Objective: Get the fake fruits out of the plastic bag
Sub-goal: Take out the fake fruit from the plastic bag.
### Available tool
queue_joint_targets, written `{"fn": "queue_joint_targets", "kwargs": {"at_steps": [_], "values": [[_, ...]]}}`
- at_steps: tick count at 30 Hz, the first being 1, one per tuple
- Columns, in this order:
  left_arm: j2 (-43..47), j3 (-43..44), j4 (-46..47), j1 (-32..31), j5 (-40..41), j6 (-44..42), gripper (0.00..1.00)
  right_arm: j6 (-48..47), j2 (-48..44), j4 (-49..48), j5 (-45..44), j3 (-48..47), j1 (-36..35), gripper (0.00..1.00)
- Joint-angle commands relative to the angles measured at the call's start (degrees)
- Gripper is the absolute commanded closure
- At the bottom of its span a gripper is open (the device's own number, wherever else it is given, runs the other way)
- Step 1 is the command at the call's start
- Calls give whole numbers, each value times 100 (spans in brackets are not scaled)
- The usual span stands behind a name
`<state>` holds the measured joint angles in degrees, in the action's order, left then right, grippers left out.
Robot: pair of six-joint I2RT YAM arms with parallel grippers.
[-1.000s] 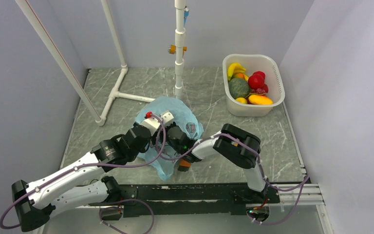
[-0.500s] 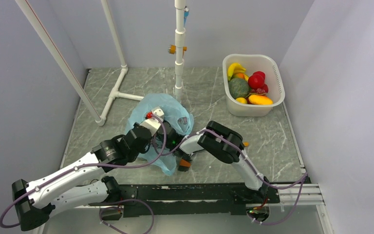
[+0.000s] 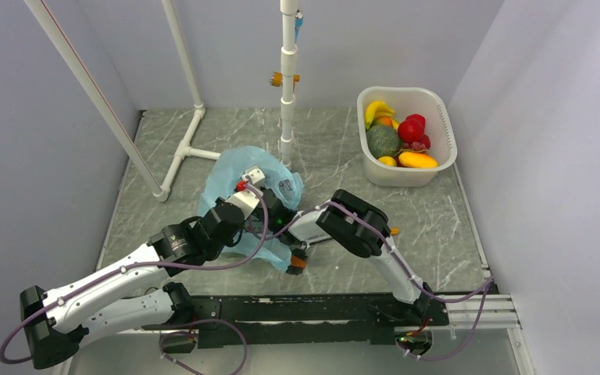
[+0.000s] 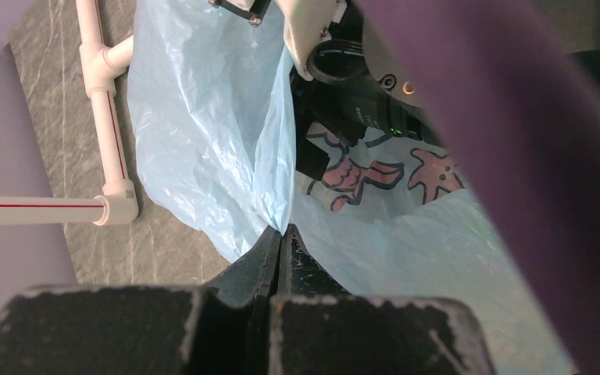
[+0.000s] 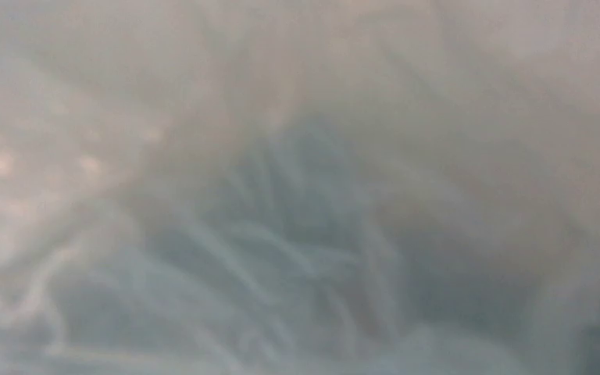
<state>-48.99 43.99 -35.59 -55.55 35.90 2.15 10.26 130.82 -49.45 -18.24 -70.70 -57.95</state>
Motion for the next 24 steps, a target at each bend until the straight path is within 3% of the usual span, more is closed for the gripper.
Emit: {"fn": "queue_joint_targets", "kwargs": {"at_steps": [1,6,9,14,17,22,24], "values": [[42,23,123,-88,-125,-79,100,342,197,-147,469,-313,71,1],[117,-8,234,-90,-337,-128,100,920,627,70,-84,-857,76,1],[98,-6,224,-101,-347,-115,100,1266,989,672,-421,-1471,133,7],[86,8,192,-138,-278,-93,100,1252,1030,574,-715,-1495,146,24],[100,11,174,-149,-222,-86,100,1074,822,493,-642,-1289,157,40],[65,48,111,-167,-78,-72,100,887,13,229,-356,-533,157,64],[65,49,101,-186,-71,-62,100,872,-332,182,-304,-128,153,69]]}}
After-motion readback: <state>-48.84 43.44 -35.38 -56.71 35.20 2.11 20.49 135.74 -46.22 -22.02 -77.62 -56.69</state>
